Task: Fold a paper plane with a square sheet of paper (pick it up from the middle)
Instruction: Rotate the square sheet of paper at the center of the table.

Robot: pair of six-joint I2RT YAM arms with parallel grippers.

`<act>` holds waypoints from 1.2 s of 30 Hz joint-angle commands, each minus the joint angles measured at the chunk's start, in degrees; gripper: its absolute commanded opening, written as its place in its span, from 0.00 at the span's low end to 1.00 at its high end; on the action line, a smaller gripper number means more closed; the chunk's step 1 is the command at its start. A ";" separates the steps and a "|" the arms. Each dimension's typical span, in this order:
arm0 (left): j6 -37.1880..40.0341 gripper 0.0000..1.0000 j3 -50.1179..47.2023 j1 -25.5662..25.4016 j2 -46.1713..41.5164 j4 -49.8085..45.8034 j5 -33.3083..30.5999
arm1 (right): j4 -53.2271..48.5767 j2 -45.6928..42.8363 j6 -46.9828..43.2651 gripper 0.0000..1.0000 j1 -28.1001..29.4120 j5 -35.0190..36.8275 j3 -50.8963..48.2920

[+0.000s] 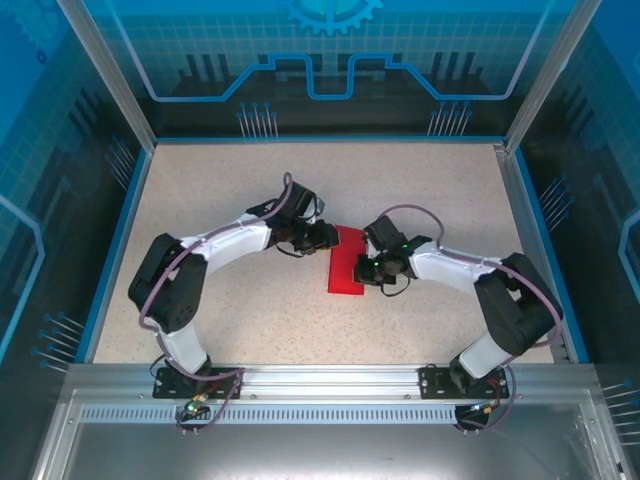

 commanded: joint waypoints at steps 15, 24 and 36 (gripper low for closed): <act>-2.88 0.56 -23.53 7.91 -20.51 0.31 -5.59 | -2.55 18.41 12.77 0.08 9.63 -1.78 15.50; -5.87 0.74 -29.62 9.00 -28.08 2.33 -8.33 | 0.82 24.16 14.53 0.08 9.19 -3.01 24.77; -6.30 0.99 -25.61 6.17 -25.59 10.56 0.43 | 16.39 6.02 8.82 0.14 -2.48 -15.56 7.30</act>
